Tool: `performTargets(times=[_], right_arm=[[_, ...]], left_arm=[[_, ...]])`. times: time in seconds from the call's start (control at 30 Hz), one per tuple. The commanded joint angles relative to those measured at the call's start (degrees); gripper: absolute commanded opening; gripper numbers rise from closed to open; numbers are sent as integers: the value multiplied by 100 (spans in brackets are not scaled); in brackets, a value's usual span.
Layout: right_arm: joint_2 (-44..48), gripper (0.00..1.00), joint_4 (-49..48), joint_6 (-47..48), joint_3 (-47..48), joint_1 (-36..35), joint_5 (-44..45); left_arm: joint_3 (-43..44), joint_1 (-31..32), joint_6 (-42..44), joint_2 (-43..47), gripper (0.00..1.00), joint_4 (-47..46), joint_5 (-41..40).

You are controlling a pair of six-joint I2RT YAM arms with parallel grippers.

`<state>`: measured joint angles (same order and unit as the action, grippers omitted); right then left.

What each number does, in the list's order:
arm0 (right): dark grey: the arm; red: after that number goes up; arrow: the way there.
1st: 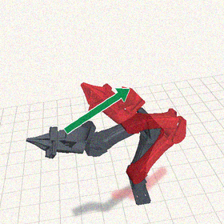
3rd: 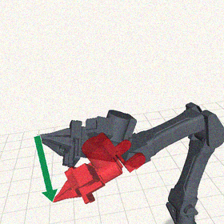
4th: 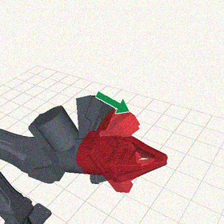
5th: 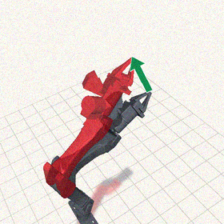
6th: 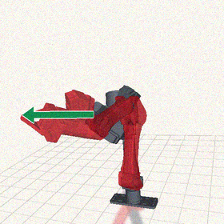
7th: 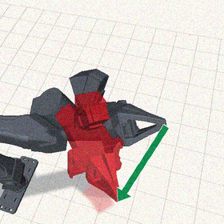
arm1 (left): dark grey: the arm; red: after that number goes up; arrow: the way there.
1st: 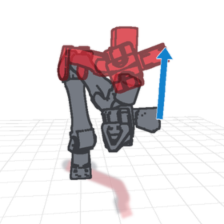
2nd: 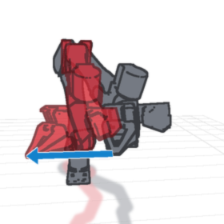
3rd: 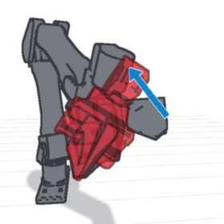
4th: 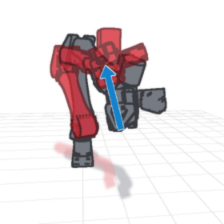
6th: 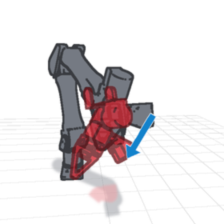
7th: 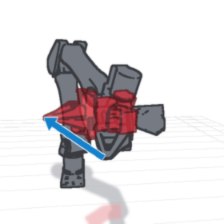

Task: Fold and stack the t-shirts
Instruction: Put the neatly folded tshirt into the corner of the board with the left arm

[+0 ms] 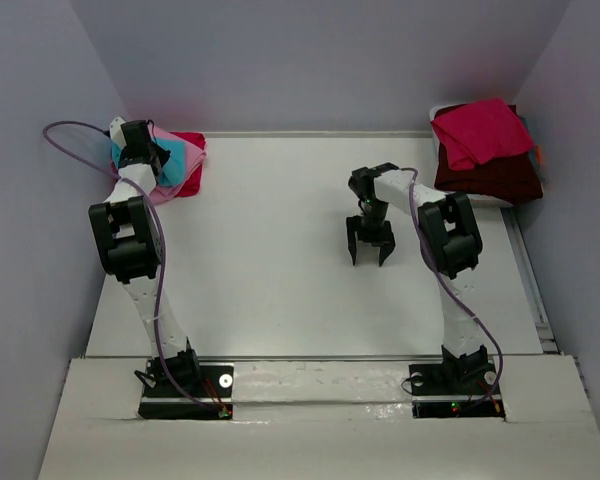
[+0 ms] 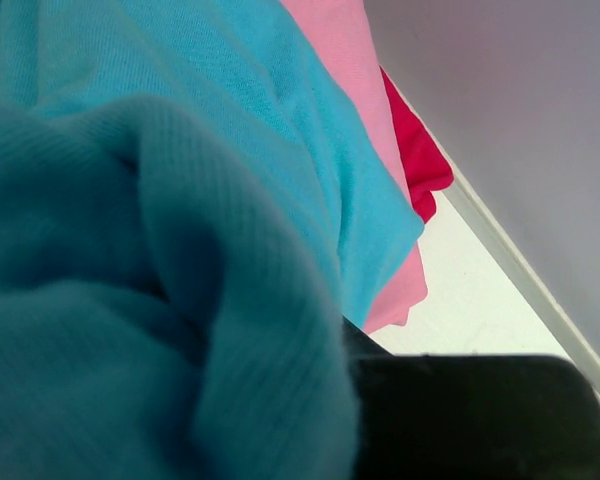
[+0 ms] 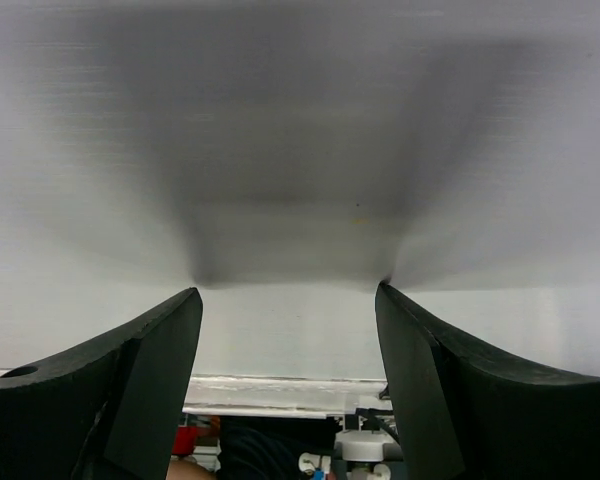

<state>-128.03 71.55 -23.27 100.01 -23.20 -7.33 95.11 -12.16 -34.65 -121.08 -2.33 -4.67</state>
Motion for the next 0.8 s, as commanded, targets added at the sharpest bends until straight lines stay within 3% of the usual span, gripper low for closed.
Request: performTargets(times=[0.0,0.23,0.77], right_arm=[[146,76,-45,94,1,26,-14],[76,76,8,112,141,26,-23],[-47,76,105,129,300,79,13]], left_arm=[[25,38,239,190,6,-557,123],[25,100,732,400,6,-1462,440],[306,100,925,330,6,-2017,1169]])
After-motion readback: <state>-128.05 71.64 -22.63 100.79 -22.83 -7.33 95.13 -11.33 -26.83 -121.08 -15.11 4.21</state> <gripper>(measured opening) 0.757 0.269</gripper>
